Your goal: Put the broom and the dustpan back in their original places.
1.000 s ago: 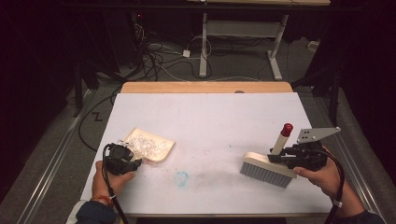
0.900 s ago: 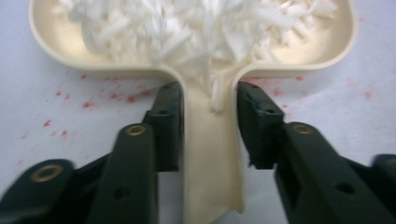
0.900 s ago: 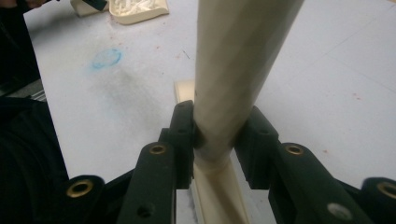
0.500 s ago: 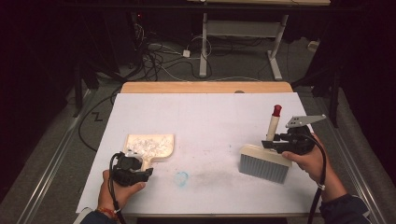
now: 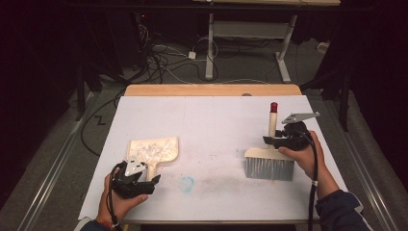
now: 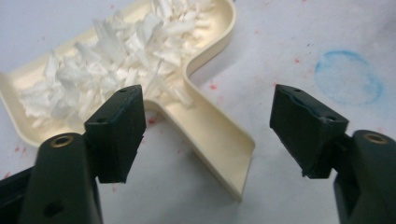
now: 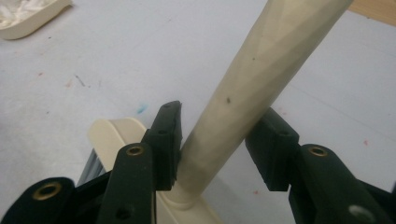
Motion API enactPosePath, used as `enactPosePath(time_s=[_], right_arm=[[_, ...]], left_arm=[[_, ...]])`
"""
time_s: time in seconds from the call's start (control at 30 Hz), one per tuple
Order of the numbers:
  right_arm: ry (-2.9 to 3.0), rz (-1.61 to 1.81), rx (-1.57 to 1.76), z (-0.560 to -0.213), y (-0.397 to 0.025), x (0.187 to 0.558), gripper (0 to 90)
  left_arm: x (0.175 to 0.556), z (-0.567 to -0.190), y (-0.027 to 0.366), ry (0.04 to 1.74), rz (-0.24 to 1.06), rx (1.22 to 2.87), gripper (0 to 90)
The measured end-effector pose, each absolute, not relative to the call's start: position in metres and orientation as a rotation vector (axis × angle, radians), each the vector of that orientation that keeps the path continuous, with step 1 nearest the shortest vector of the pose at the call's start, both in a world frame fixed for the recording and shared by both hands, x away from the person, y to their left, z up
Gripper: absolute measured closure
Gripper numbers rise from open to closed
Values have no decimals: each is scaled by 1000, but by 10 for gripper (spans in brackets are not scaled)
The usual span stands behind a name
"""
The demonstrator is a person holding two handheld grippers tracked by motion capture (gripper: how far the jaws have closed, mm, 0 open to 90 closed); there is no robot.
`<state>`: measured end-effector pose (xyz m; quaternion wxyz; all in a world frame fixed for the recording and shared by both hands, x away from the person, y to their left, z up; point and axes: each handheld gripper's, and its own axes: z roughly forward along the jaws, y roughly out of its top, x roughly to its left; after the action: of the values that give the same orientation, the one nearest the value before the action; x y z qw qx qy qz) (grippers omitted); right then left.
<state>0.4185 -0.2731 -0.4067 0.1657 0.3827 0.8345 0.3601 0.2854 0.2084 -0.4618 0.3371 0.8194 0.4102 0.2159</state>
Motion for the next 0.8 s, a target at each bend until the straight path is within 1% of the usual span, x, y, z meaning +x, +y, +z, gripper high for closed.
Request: enactPosePath(time_s=[0.07,0.17,0.2,0.3,0.43,0.8], right_arm=[[2336,989,1096,-407,-270,421,552],[2289,1009,1122,-408,-268,425,531],[2273,1012,1134,-408,-267,426,508],[2206,1042,1136,-405,-268,426,511],[2154,1086,1097,-401,-267,423,493],[2055,1173,999,-392,-266,412,401]], left_arm=[[283,-460,205,1045,591,2121,225],[280,-459,203,1017,615,2098,211],[280,-459,203,1010,619,2093,210],[279,-459,202,991,622,2086,210],[279,-461,202,979,624,2086,207],[277,-464,200,957,649,2108,202]])
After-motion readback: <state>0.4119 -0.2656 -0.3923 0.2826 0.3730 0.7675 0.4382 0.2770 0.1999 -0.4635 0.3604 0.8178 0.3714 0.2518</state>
